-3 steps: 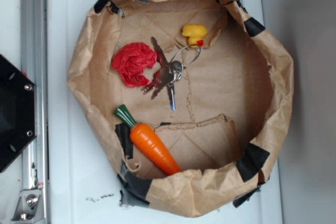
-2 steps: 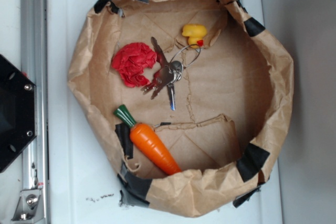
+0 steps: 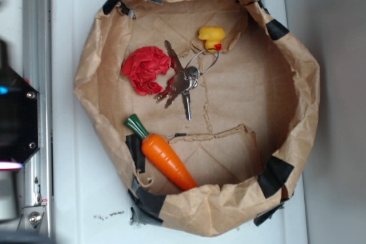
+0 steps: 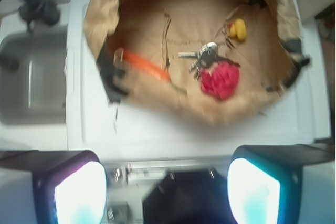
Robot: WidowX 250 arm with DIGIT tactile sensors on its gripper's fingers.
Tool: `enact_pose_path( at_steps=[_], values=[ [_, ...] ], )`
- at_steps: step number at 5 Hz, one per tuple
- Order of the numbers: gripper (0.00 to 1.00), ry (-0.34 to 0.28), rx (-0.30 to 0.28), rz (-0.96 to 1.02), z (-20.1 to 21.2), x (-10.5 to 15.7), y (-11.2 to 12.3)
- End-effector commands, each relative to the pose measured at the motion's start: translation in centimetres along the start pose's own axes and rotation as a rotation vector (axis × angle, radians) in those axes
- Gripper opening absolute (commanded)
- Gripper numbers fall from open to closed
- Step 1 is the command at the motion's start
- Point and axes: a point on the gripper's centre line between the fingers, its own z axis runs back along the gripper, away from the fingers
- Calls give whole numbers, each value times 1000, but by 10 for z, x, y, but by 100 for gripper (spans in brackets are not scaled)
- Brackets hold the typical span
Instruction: Grab the silver keys.
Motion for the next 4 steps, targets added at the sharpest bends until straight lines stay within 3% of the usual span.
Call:
enact_pose_path(
  at_steps=[1,2,3,4],
  values=[
    [100,40,22,52,-35,47,13],
    [100,-23,-72,37,-60,59,28],
    [100,-117,-116,78,-81,67,42],
    [100,-149,-128,136,-103,78,53]
  ],
)
